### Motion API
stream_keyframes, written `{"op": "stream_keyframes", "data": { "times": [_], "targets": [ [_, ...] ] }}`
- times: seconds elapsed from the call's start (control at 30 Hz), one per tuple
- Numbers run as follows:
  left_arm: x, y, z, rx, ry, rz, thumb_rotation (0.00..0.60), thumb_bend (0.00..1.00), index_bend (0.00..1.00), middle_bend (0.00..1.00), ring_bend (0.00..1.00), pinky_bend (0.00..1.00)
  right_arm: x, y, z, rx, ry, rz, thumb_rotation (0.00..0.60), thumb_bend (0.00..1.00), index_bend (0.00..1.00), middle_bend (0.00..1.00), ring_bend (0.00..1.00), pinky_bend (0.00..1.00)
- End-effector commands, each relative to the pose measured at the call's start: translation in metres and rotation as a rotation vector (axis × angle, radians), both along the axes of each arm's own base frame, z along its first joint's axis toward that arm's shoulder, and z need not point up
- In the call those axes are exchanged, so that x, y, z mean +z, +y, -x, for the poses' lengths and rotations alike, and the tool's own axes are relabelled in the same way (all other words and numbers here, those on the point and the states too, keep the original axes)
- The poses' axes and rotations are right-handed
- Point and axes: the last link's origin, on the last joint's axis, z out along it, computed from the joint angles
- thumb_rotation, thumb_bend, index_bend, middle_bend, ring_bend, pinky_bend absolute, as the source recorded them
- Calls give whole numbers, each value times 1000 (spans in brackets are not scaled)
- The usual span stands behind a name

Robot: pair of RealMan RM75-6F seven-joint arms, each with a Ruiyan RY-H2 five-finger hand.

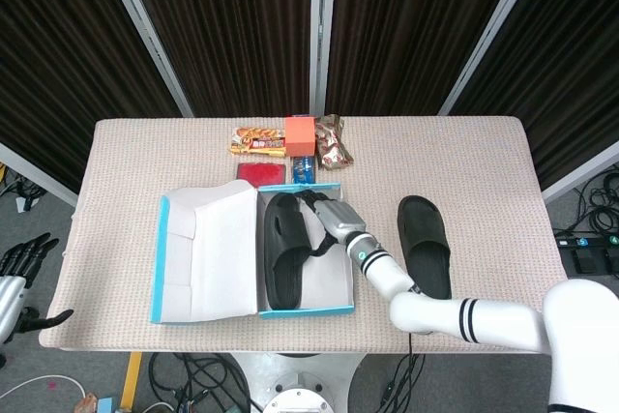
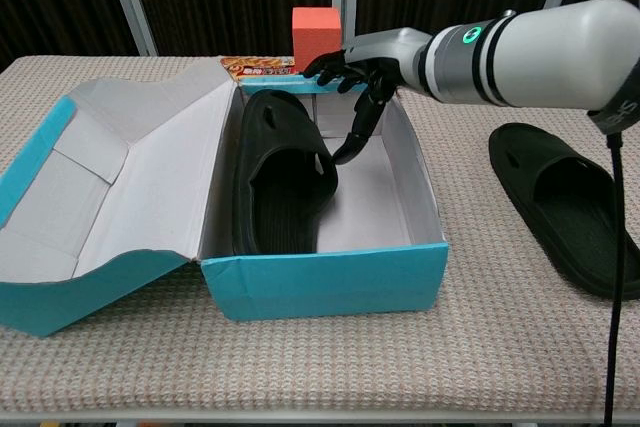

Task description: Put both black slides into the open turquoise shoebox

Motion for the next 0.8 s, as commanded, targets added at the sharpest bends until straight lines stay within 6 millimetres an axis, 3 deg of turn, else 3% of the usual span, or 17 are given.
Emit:
{"op": "stream_keyframes", "data": {
  "times": [0.03,0.3,0.47,0.63,0.8],
  "targets": [
    [-1,1,-3,-7,3,2,600,20,72,17,0,0,38,6,4,-3,-26,32,600,0,0,9,0,143],
    [-4,2,-10,-24,12,8,600,20,72,16,0,0,121,6,29,-21,0,136,600,0,0,68,0,147],
    [-7,3,-13,-32,19,7,600,20,71,16,0,0,169,6,58,-6,192,192,600,14,0,100,0,154],
    [-9,3,-15,-33,24,12,600,19,72,17,0,0,189,10,88,-35,385,203,600,26,0,100,0,155],
    [-12,2,-18,-34,28,21,600,20,72,16,0,0,190,10,112,-67,498,120,600,26,0,87,0,141]
  ]
}}
